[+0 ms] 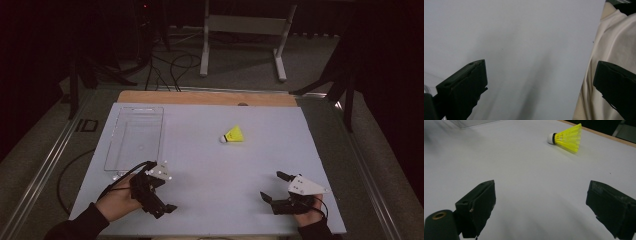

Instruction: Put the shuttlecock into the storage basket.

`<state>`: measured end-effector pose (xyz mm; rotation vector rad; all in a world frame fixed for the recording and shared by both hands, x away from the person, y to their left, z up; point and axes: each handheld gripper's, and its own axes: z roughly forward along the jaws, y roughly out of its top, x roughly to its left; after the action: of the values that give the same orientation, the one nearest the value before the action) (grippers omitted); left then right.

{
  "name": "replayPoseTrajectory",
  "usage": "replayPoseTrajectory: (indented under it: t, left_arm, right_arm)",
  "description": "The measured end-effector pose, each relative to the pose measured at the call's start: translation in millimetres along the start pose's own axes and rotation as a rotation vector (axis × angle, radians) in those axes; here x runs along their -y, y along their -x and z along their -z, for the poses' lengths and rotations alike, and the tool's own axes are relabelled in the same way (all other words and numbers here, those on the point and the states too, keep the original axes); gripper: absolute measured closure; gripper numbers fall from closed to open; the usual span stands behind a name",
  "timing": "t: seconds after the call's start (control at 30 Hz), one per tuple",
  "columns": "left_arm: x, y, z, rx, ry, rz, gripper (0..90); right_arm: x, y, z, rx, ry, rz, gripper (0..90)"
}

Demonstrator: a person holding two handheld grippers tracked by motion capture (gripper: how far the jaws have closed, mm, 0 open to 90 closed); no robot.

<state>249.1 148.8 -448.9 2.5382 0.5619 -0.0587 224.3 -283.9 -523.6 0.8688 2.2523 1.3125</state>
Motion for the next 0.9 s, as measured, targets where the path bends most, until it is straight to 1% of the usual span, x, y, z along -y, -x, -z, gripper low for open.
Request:
replayPoseTrajectory:
  t: [0.03,0.07,0.1,0.13,0.23,0.3,0.37,0.4,0.43,0.47,0.5,0.53,0.57,0.6,0.63,0.67,0.7,0.73,0.77,0.8,0.83,0.87,0.9]
  left_arm:
    - [-2.3,-0.1,-0.2,-0.001,-0.01,-0.006,0.0]
    - [-6.0,0.8,-0.6,-0.019,-0.016,-0.002,0.1]
    - [-8.2,0.8,-0.8,-0.021,-0.02,-0.001,0.1]
    - [-8.2,0.8,-0.8,-0.021,-0.02,-0.001,0.1]
    - [-19.1,0.8,-2.1,-0.042,-0.016,-0.004,0.1]
    - [-23.7,1.3,-3.7,-0.046,-0.012,0.005,0.1]
    - [-28.8,0.8,-6.0,-0.047,-0.016,0.023,0.1]
    - [-31.0,0.9,-7.4,-0.059,-0.009,0.034,0.1]
    - [-33.8,0.1,-9.0,-0.07,-0.013,0.048,0.1]
    - [-35.8,-0.8,-9.9,-0.068,-0.015,0.055,0.0]
    - [-37.1,-1.3,-10.8,-0.075,-0.011,0.06,0.1]
    - [-39.1,-1.8,-11.7,-0.081,-0.016,0.056,0.1]
    - [-41.0,-1.8,-13.1,-0.085,-0.016,0.061,0.1]
    - [-43.7,-2.5,-14.1,-0.094,-0.012,0.067,0.1]
    - [-45.9,-3.3,-14.9,-0.083,-0.003,0.075,0.1]
    - [-48.2,-4.6,-15.6,-0.083,-0.002,0.08,0.1]
    - [-50.7,-5.1,-16.2,-0.09,0.006,0.077,0.1]
    - [-53.2,-6.3,-16.9,-0.086,0.011,0.072,0.0]
    - [-55.6,-7.5,-18.2,-0.085,0.019,0.084,0.0]
    - [-57.6,-8.4,-19.1,-0.082,0.027,0.082,0.0]
    - [-60.6,-9.2,-19.9,-0.082,0.036,0.066,0.0]
    - [-63.5,-9.5,-21.1,-0.098,0.039,0.066,0.0]
    - [-65.9,-9.7,-21.5,-0.099,0.043,0.061,0.0]
  right_arm:
    - [0.0,0.0,0.0,-0.001,0.0,0.0,9.1]
    - [0.0,0.0,0.1,0.0,0.0,0.001,9.1]
    - [0.0,0.0,0.1,0.0,0.0,0.002,9.1]
    - [0.0,0.0,0.1,0.0,0.0,0.002,9.1]
    - [0.0,0.1,-0.1,-0.002,-0.002,-0.001,9.1]
    - [-0.1,-0.2,0.0,0.0,-0.001,0.0,9.1]
    - [-0.1,0.1,0.2,-0.001,0.001,0.001,9.1]
    - [0.0,0.1,0.1,-0.001,0.001,0.001,9.1]
    - [0.0,0.1,0.1,-0.002,0.0,-0.001,9.1]
    - [0.1,0.0,0.0,-0.002,-0.001,-0.001,9.1]
    - [0.0,0.0,0.0,-0.002,-0.001,-0.001,9.1]
    - [-0.1,-0.2,-0.1,-0.002,0.0,-0.002,9.1]
    - [-0.1,-0.1,0.0,-0.002,0.001,-0.002,9.1]
    - [0.0,0.0,0.0,-0.003,0.0,-0.003,9.1]
    - [0.1,0.1,-0.1,-0.002,-0.001,-0.003,9.1]
    - [0.2,0.1,-0.2,-0.002,-0.001,-0.004,9.1]
    - [0.1,0.2,-0.2,-0.004,0.0,-0.005,9.1]
    - [0.0,0.1,-0.2,-0.004,-0.001,-0.004,9.1]
    - [-0.1,0.0,-0.2,-0.003,-0.002,-0.003,9.1]
    - [-0.1,0.0,-0.1,-0.005,-0.001,-0.002,9.1]
    - [-0.1,-0.1,-0.2,-0.005,0.0,-0.003,9.1]
    - [0.1,0.1,-0.2,-0.005,0.0,-0.003,9.1]
    - [0.2,0.5,-0.2,-0.007,0.001,-0.003,9.1]
